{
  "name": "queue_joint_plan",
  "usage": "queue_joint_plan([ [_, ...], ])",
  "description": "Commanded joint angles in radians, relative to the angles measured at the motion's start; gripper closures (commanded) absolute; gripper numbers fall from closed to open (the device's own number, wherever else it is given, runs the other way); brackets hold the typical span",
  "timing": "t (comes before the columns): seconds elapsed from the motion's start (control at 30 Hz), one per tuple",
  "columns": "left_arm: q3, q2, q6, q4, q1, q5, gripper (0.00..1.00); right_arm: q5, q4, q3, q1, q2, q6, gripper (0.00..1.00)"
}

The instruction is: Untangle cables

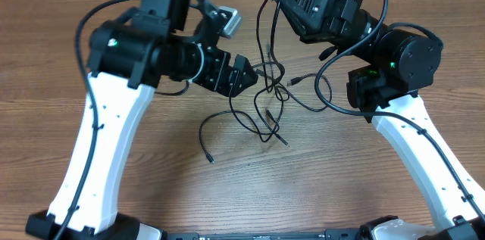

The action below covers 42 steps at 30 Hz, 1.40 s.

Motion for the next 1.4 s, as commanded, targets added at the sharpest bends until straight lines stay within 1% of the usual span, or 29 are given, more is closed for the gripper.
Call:
queue_joint_plan([
  [0.0, -0.002, 0.059, 0.026, 0.005, -0.022, 0.011, 0.55, -0.015, 0.010, 0.011, 0.000, -0.010, 0.003, 0.96],
  [0.07, -0.002, 0.088, 0.026, 0.002, -0.023, 0.012, 0.85, -0.023, 0.010, 0.011, 0.000, -0.010, 0.003, 0.96],
  [0.1, -0.002, 0.099, 0.026, 0.002, -0.023, 0.012, 0.95, -0.029, 0.010, 0.011, 0.000, -0.010, 0.003, 0.96],
  [0.23, -0.002, 0.134, 0.026, 0.004, -0.022, -0.005, 0.96, -0.058, 0.005, 0.011, -0.001, -0.009, -0.005, 0.96],
  [0.3, -0.002, 0.149, -0.039, 0.013, -0.011, -0.109, 0.96, -0.068, -0.022, 0.011, -0.005, -0.008, -0.038, 0.96],
  [0.4, -0.002, 0.170, -0.180, 0.007, 0.019, -0.309, 0.96, -0.076, -0.056, 0.011, -0.023, -0.008, -0.067, 0.96],
  [0.43, -0.002, 0.179, -0.214, -0.002, 0.033, -0.355, 0.96, -0.076, -0.058, 0.011, -0.032, -0.008, -0.079, 0.96],
  [0.57, -0.003, 0.217, -0.267, -0.053, 0.111, -0.420, 0.95, -0.080, -0.058, 0.011, -0.092, -0.008, -0.107, 0.96],
  [0.63, -0.003, 0.238, -0.307, -0.068, 0.176, -0.484, 0.96, -0.086, -0.058, 0.011, -0.142, -0.008, -0.107, 0.96],
  [0.7, -0.003, 0.255, -0.349, -0.065, 0.237, -0.515, 0.96, -0.101, -0.058, 0.011, -0.182, -0.008, -0.107, 0.96],
  [0.73, -0.003, 0.263, -0.369, -0.063, 0.269, -0.517, 0.96, -0.112, -0.058, 0.011, -0.196, -0.008, -0.107, 0.96],
  [0.77, -0.003, 0.277, -0.401, -0.064, 0.332, -0.514, 0.96, -0.141, -0.058, 0.011, -0.225, -0.008, -0.107, 0.96],
  [0.9, -0.003, 0.303, -0.499, -0.059, 0.474, -0.510, 0.96, -0.203, -0.059, 0.011, -0.286, -0.008, -0.107, 0.96],
  [0.97, -0.003, 0.315, -0.517, -0.055, 0.534, -0.486, 0.96, -0.225, -0.059, 0.011, -0.316, -0.008, -0.106, 0.96],
  [1.03, -0.003, 0.332, -0.497, -0.051, 0.592, -0.430, 0.96, -0.243, -0.059, 0.011, -0.352, -0.008, -0.107, 0.96],
  [1.1, -0.003, 0.351, -0.445, -0.048, 0.636, -0.353, 0.96, -0.256, -0.060, 0.011, -0.384, -0.008, -0.107, 0.96],
  [1.17, -0.003, 0.367, -0.399, -0.048, 0.656, -0.297, 0.96, -0.263, -0.060, 0.011, -0.408, -0.008, -0.107, 0.96],
  [1.23, -0.003, 0.380, -0.386, -0.050, 0.663, -0.256, 0.96, -0.273, -0.061, 0.011, -0.428, -0.008, -0.107, 0.96],
  [1.3, -0.003, 0.388, -0.355, -0.048, 0.661, -0.235, 0.96, -0.278, -0.072, 0.011, -0.440, -0.008, -0.106, 0.96],
  [1.37, -0.003, 0.396, -0.362, -0.034, 0.657, -0.262, 0.96, -0.276, -0.084, 0.011, -0.456, -0.008, -0.106, 0.96],
])
